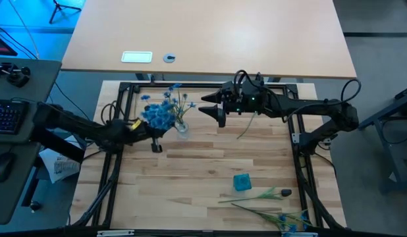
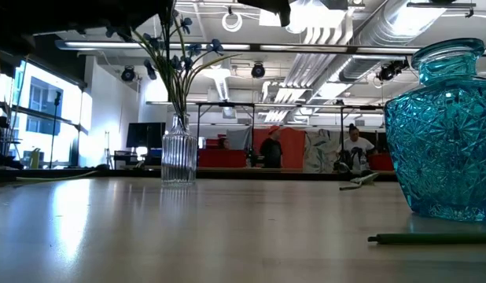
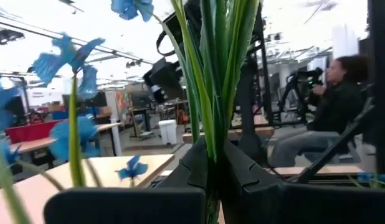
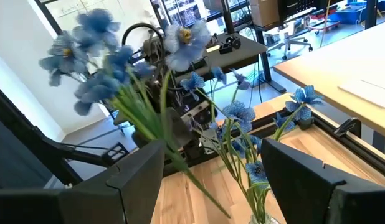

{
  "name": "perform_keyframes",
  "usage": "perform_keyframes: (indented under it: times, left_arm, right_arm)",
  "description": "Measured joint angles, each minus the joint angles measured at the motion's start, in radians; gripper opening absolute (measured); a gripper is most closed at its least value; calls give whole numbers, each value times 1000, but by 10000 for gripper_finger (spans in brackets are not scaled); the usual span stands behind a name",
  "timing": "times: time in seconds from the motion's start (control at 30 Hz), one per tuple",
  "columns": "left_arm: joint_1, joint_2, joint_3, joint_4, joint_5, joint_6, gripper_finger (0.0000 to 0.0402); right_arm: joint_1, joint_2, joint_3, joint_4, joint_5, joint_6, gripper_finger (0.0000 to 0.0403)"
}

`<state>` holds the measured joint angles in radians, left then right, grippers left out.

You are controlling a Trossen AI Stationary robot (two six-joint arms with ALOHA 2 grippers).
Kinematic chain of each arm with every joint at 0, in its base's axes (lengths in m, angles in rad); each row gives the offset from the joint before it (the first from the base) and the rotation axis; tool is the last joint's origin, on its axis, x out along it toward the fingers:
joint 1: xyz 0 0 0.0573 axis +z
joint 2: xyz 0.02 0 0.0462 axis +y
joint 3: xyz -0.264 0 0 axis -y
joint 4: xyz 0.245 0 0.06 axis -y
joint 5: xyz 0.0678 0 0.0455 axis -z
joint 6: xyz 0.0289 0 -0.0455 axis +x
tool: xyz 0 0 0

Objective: Sort flowers into vase by color
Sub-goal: Put the top light blue flowers into the transparent vase

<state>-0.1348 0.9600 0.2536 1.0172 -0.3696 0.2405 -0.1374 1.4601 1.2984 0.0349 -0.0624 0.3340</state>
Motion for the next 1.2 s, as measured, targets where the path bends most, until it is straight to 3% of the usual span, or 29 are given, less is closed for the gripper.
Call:
perform_keyframes:
  times: [0.5, 0.8, 1.2]
  left_arm:
    - [132, 47, 0, 58, 59, 23, 0]
    - [212, 90, 0, 68, 169, -51, 0]
    - [216, 165, 1, 109, 125, -126, 0]
  right_arm:
    - [0, 0, 0, 0, 0, -2, 264]
    - [0, 0, 0, 0, 33, -2, 264]
    - [0, 0, 0, 0, 34, -2, 264]
